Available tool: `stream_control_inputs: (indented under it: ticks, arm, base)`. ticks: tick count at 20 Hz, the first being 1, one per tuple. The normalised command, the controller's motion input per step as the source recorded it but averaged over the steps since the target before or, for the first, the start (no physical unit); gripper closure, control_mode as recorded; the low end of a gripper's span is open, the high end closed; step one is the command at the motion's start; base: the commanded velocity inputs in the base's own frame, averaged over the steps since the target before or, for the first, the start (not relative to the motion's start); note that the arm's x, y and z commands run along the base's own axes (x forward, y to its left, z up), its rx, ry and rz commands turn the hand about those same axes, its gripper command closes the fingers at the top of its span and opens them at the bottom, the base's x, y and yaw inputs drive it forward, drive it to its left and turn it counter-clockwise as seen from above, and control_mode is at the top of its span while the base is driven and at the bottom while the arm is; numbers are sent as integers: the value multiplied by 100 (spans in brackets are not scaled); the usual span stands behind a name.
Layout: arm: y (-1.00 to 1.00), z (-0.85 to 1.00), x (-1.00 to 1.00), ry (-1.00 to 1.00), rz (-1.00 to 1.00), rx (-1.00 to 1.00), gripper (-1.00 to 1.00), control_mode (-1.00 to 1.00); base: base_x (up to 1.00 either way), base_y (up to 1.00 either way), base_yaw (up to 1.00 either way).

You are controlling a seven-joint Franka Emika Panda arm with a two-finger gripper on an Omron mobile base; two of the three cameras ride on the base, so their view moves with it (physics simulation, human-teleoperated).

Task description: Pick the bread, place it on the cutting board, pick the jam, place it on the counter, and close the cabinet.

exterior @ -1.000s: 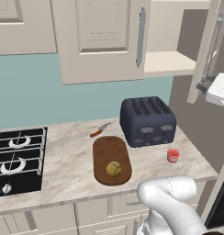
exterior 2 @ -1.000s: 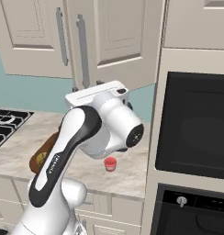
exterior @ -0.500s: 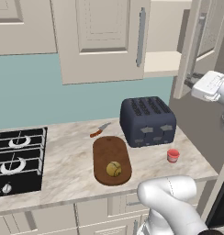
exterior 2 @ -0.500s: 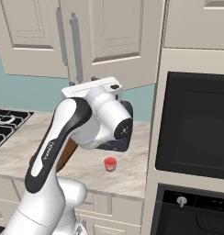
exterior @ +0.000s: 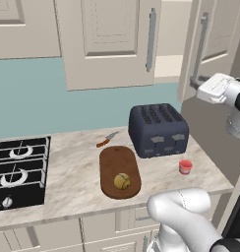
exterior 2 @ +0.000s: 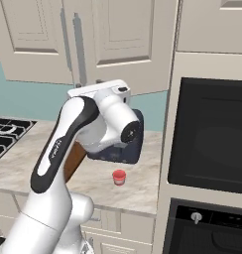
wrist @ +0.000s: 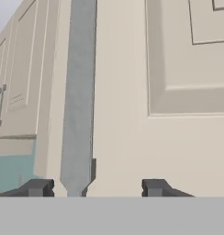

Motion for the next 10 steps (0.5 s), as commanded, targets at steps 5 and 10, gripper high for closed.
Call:
stream_control_inputs:
  ticks: [5,10]
  arm:
    - [14,0,32,0,0,0,-100,-100]
    - [12,0,32,0,-3,0,-100,-100]
  base:
    - [0,0,0]
    - [0,0,0]
